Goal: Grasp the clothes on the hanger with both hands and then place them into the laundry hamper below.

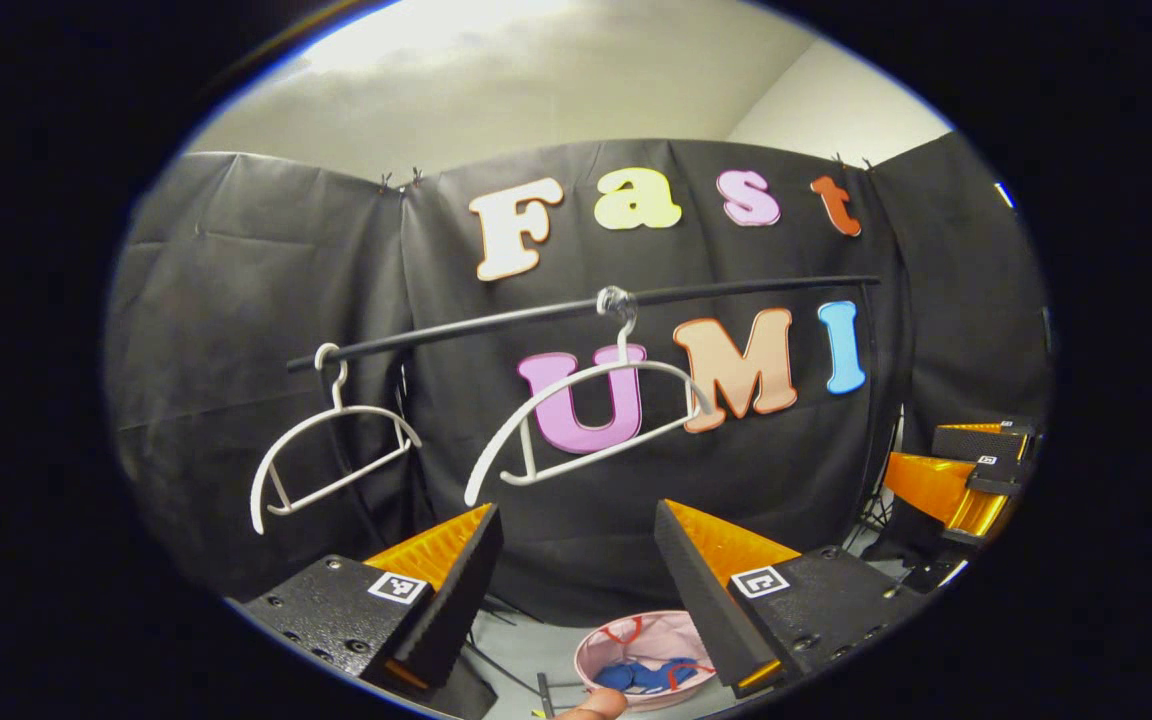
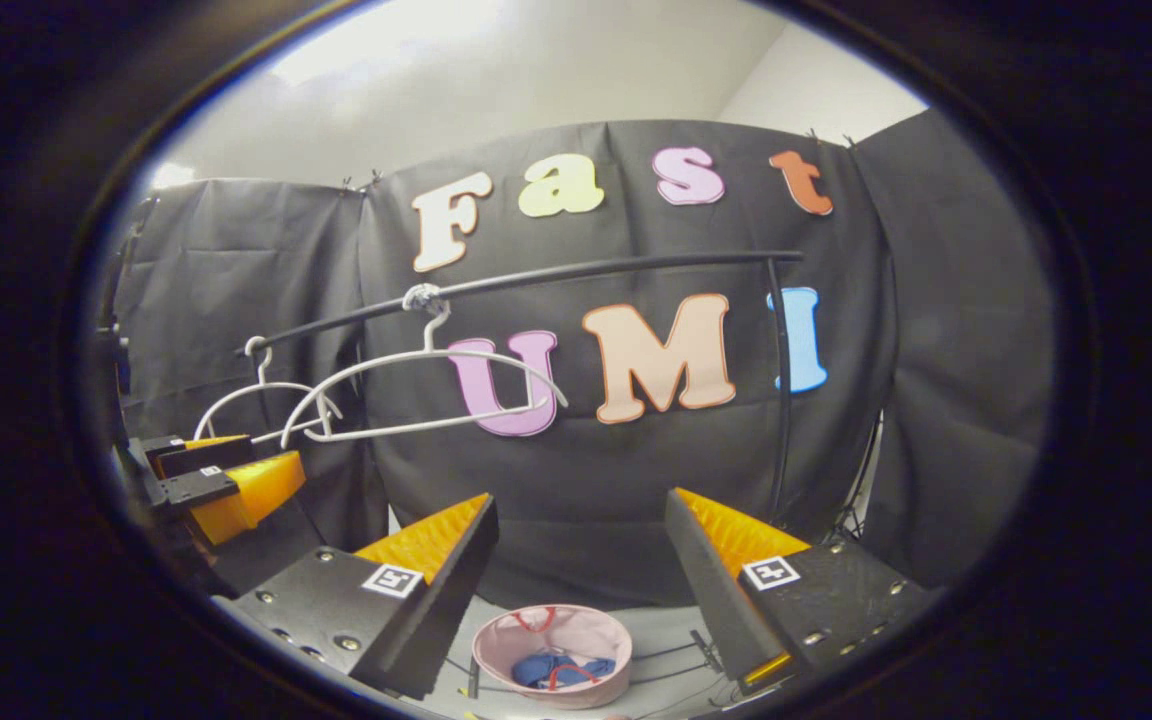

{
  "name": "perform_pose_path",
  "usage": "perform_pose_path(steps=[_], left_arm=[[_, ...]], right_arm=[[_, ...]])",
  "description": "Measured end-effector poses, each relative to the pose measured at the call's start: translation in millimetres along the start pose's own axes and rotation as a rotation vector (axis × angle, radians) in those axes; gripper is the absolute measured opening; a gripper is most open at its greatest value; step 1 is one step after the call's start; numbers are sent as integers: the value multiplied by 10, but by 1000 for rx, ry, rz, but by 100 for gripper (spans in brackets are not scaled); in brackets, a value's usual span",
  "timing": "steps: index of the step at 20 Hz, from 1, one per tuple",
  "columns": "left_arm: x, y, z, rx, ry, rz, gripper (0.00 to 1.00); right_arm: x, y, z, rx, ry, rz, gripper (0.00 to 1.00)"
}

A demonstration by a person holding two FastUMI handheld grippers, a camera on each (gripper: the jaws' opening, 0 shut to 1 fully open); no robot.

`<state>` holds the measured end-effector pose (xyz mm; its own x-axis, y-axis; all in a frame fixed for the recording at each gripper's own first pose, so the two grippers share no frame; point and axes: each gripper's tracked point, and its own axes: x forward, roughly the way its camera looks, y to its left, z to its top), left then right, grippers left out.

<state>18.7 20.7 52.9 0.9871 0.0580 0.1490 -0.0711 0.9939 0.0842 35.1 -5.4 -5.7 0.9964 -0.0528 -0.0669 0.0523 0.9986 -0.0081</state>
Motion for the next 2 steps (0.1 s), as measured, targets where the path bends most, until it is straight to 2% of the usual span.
perform_pose_path(steps=[1,2], left_arm=[[-5,-18,24,-5,-10,-1,97],[-16,-44,22,-12,-9,-1,99]], right_arm=[[-36,-57,30,-3,-8,-10,96],[-83,-113,81,-3,-18,-22,100]])
